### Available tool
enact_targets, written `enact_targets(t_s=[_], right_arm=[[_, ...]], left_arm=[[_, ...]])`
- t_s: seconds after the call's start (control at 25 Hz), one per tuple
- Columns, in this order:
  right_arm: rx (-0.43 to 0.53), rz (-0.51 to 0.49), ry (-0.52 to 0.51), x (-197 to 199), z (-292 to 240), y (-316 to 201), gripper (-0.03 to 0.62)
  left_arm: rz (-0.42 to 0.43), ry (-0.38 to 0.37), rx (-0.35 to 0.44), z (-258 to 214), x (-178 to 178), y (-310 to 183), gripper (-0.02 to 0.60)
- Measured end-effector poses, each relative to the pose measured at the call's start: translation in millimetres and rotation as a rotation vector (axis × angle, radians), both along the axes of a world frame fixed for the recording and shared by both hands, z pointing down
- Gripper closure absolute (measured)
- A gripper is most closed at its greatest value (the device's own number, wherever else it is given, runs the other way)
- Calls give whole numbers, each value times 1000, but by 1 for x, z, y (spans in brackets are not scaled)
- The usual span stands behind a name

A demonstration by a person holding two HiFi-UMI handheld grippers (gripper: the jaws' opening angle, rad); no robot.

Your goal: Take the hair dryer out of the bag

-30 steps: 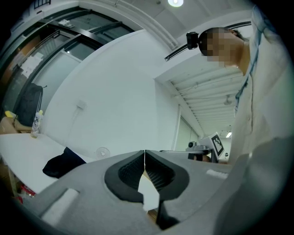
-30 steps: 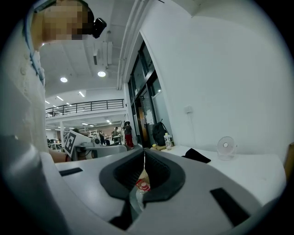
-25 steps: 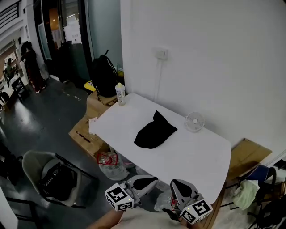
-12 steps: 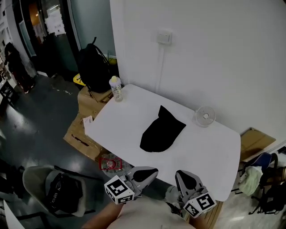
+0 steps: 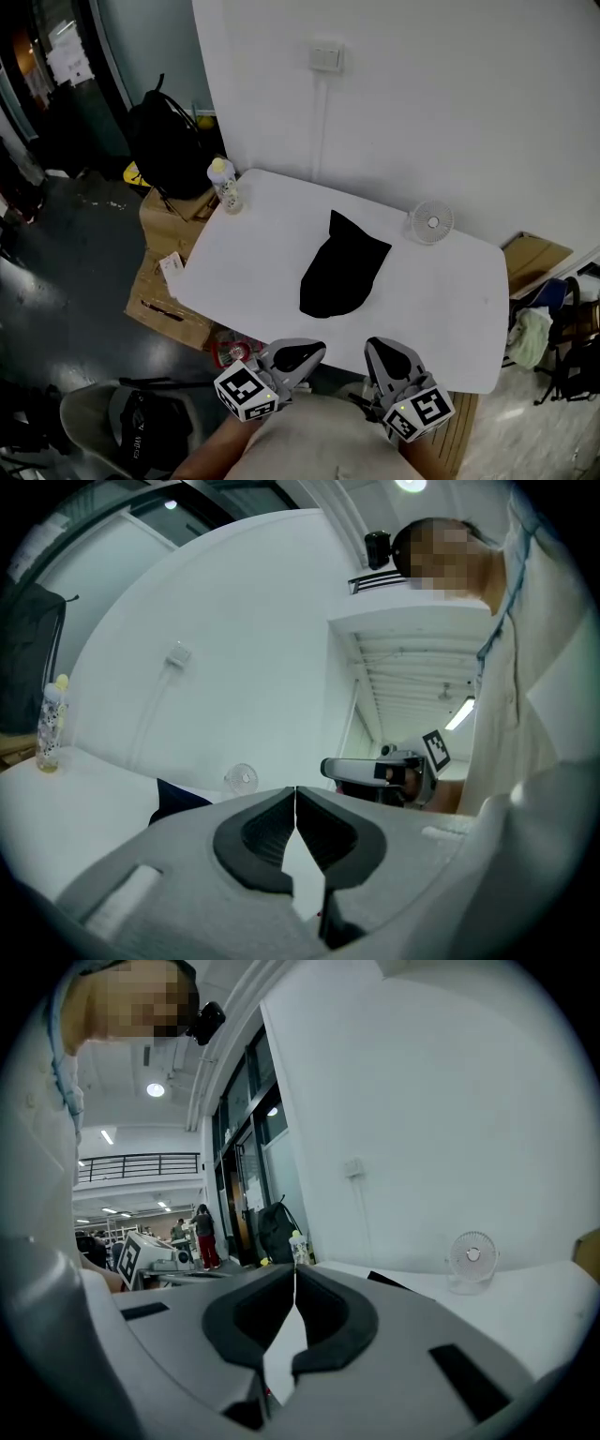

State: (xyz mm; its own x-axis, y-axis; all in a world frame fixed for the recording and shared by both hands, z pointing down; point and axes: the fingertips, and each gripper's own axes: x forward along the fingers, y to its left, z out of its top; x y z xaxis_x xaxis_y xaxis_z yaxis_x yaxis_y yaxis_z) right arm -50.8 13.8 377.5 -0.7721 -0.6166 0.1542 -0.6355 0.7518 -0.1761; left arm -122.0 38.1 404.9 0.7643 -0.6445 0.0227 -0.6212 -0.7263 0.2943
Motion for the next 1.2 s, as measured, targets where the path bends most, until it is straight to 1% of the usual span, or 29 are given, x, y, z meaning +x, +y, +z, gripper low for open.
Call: enact_targets(t_s=[0.12,0.24,0.44,0.56,0.72,0.88,1.0,1.16,1.2], right_arm=[[-2,24,13,-3,1,-2,577],[-25,44,21,2,9,-7,577],[-53,61,17,8,23,-21,577],[-61,59,32,13,32,-31,577],[-52,29,66,18,47,-50,577],[-65,22,80,19,60,-62,577],[-72,18,76,18,65,-66,577],[-83,24,71,20,74,-70,577],[-87,28,72,22,76,-71,577]], left_arm=[[19,-13,0,4,0,-4,571],[42,-67,11,12,9,-9,571],[61,-110,1,22,17,-24,571],[66,-147,-11,29,21,-33,571],[64,-214,-9,39,29,-55,570],[51,-245,2,43,32,-72,569],[66,-282,4,50,38,-78,569],[56,-360,2,65,41,-88,567],[44,-379,0,69,41,-92,550]])
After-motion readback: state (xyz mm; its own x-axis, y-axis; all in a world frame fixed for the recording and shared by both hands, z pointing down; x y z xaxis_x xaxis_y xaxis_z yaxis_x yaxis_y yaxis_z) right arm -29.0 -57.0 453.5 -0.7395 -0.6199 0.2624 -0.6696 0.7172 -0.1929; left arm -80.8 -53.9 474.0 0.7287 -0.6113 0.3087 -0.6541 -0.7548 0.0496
